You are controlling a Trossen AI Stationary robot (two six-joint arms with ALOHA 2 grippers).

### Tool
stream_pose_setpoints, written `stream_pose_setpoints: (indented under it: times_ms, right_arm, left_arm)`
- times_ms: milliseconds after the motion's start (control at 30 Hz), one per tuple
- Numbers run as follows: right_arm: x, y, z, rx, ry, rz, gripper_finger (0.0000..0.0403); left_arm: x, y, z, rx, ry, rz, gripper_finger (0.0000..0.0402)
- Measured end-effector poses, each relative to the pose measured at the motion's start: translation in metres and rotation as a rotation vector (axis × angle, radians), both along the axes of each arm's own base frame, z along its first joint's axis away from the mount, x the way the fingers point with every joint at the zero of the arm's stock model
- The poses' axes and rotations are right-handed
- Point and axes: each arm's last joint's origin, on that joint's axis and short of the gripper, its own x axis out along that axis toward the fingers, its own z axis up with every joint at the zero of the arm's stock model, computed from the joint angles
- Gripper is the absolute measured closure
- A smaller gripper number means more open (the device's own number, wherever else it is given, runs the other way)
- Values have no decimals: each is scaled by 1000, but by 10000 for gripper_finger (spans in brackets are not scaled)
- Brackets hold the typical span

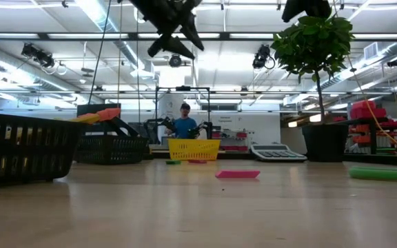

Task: Sort crayons/erasers/pens/pencils in bins
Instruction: Put the green eraser into the bottom yellow basket

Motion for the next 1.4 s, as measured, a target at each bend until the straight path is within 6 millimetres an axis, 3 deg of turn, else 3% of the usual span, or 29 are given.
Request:
stream_pose_setpoints:
  times_ms: [167, 367, 600, 733, 1033, 1200, 1400]
  right_arm:
    - [-7, -7, 2, -7, 0, 106, 377]
    - [-11, -19, 2, -69, 12, 169, 377]
    - [-17, -32, 2, -98, 13, 205, 377]
    - [-20, -40, 2, -103, 6, 227, 377]
    - [-27, -51, 2, -106, -9, 249, 377]
    - [-27, -52, 2, -106, -9, 242, 377]
    - [-27, -52, 2, -105, -9, 240, 377]
  left_arm:
    - [15, -10, -20, -89, 148, 47, 246]
    - [38, -5, -45, -150, 321, 70, 255]
    - [47, 6, -106, -456, 565, 146, 240]
    - [52, 8, -134, -533, 640, 193, 217]
    - [59, 15, -146, -526, 622, 216, 180]
    - [58, 26, -160, -531, 659, 230, 179]
    - [59, 31, -164, -534, 650, 226, 186]
